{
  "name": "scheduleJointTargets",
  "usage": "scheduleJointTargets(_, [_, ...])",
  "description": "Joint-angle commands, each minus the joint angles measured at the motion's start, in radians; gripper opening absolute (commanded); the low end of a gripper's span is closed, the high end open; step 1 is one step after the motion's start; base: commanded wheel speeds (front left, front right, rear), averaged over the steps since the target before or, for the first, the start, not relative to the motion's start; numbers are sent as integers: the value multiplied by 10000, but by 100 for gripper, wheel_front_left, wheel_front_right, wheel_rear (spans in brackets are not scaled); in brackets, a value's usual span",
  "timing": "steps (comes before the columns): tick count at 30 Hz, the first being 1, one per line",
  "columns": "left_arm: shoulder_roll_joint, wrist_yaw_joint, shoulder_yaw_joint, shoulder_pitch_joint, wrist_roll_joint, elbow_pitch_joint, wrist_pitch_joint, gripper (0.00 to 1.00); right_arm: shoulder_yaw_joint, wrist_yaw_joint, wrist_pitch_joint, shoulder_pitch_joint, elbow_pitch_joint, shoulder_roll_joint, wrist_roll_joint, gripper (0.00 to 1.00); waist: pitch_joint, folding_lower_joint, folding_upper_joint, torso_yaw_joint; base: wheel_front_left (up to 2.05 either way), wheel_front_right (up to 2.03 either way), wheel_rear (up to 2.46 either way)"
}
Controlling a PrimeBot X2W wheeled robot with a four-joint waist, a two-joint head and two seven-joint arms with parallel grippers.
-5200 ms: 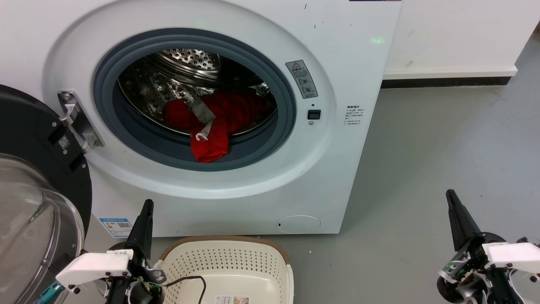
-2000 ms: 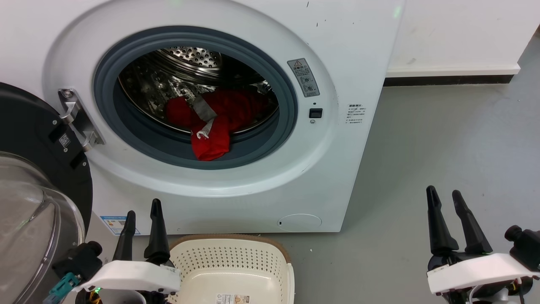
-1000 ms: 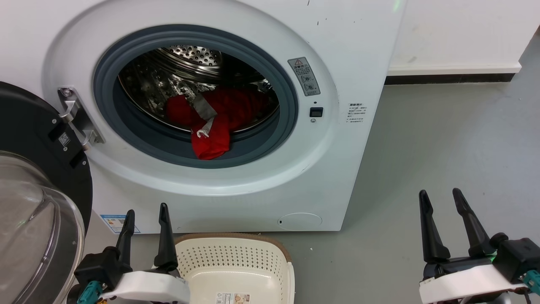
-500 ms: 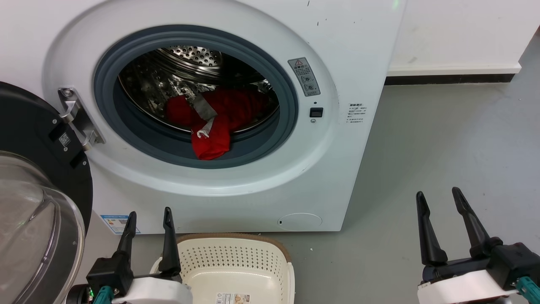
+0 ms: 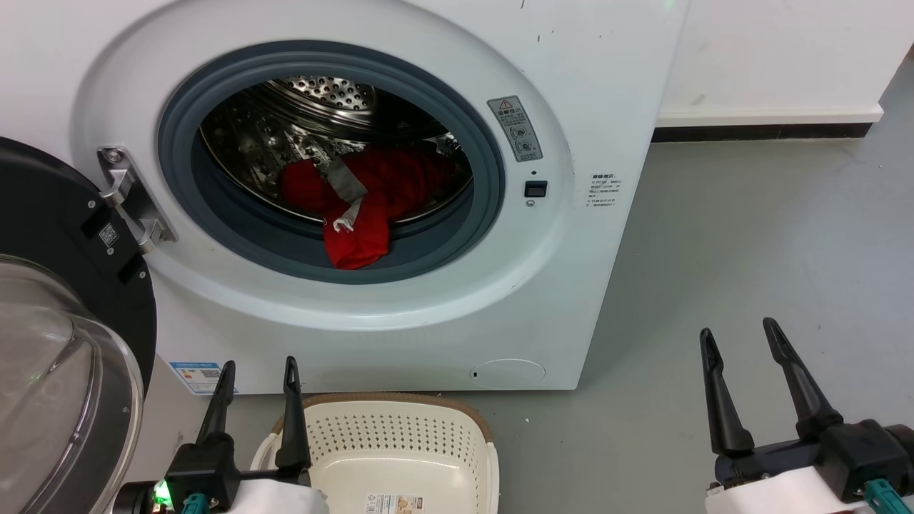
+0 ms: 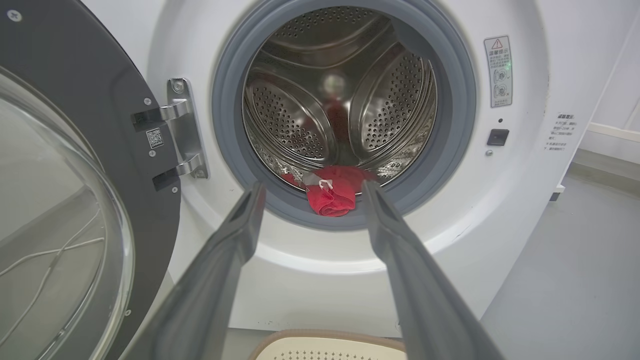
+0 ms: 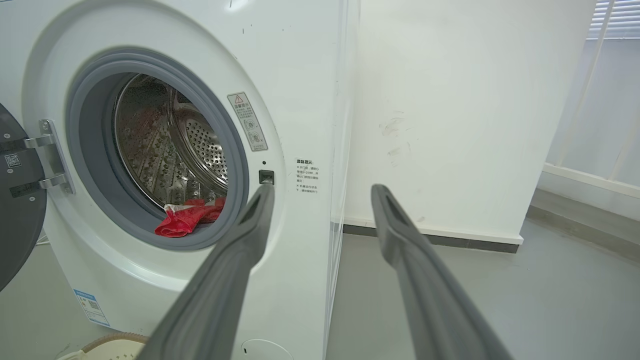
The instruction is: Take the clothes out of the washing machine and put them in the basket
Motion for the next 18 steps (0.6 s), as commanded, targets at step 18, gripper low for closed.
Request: scheduleJointTargets(18, [25,34,44,169,167,150,-125,100,-136,-7,-111,200,233,11,10,100,-32,0,0,-12,0,0,0])
